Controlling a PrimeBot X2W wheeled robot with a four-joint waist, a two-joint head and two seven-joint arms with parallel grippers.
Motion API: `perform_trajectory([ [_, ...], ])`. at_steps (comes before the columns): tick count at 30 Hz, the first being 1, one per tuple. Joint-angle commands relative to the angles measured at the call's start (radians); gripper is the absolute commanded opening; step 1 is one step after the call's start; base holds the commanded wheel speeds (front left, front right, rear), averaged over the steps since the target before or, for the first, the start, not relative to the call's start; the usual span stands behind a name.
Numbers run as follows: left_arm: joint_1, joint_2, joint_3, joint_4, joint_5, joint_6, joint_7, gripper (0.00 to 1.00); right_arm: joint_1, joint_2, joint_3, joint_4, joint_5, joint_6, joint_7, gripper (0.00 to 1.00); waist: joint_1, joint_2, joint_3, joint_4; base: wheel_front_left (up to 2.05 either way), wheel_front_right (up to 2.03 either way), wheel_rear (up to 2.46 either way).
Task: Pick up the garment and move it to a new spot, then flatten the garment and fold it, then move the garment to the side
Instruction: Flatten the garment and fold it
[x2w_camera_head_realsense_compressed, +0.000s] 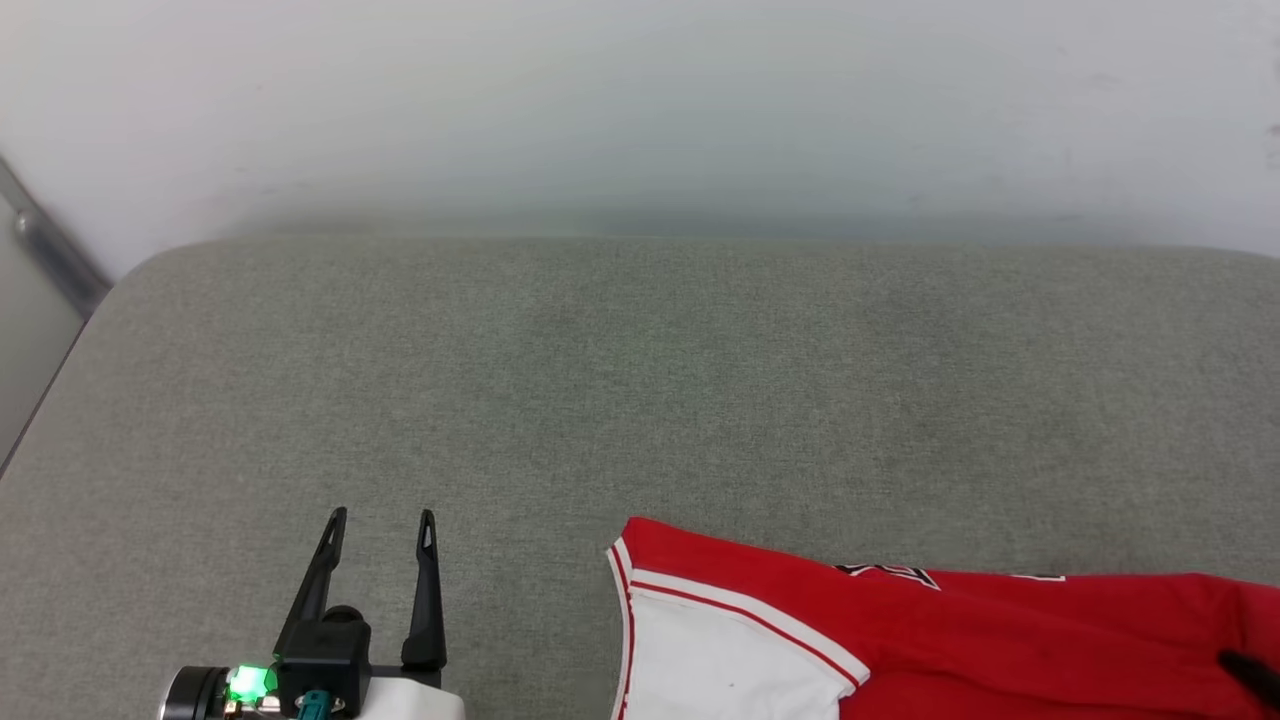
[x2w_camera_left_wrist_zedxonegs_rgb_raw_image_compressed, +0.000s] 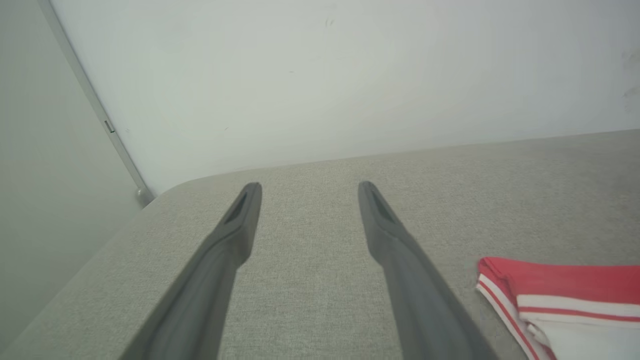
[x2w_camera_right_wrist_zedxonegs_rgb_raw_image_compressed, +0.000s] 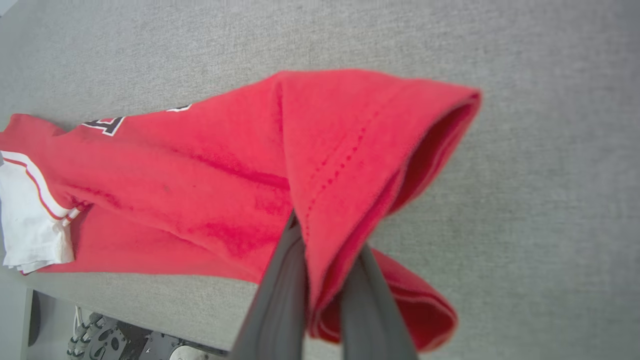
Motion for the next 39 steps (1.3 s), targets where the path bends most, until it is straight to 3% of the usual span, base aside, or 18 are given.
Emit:
perform_trajectory([
  [1,0.015,-0.004,0.01,0.003,0.008,-0.01,-0.002,1.0,0.012,-0.014,-0.006,-0.016,-0.002,-0.001,0.002,0.0,0.0,0.0,-0.007,-0.006,0.0,0.0,0.0],
  [9,0.044,-0.034,0.044,0.003,0.036,-0.055,-0.002,1.0,-0.032,-0.057,0.028,-0.274,-0.078,0.0,0.05,0.0,0.0,0.0,-0.017,-0.021,0.0,0.0,0.0],
  [17,0.026,-0.063,0.062,0.008,0.056,-0.088,-0.002,1.0,-0.142,0.062,0.11,-0.471,-0.218,0.0,0.177,0.0,0.0,0.0,0.002,-0.013,0.0,0.0,0.0],
  [24,-0.008,-0.085,0.071,0.004,0.068,-0.109,-0.002,1.0,-0.287,0.249,0.207,-0.416,-0.354,0.0,0.254,0.0,0.0,0.0,0.051,0.013,0.0,0.0,0.0],
  [30,-0.034,-0.102,0.076,0.007,0.079,-0.118,-0.002,1.0,-0.405,0.4,0.316,-0.294,-0.442,-0.001,0.281,0.0,0.0,0.0,0.096,0.03,0.0,0.0,0.0],
  [39,-0.058,-0.118,0.081,0.015,0.08,-0.131,-0.002,1.0,-0.438,0.511,0.436,-0.07,-0.492,-0.001,0.237,0.0,0.0,0.0,0.119,0.052,0.0,0.0,0.0],
])
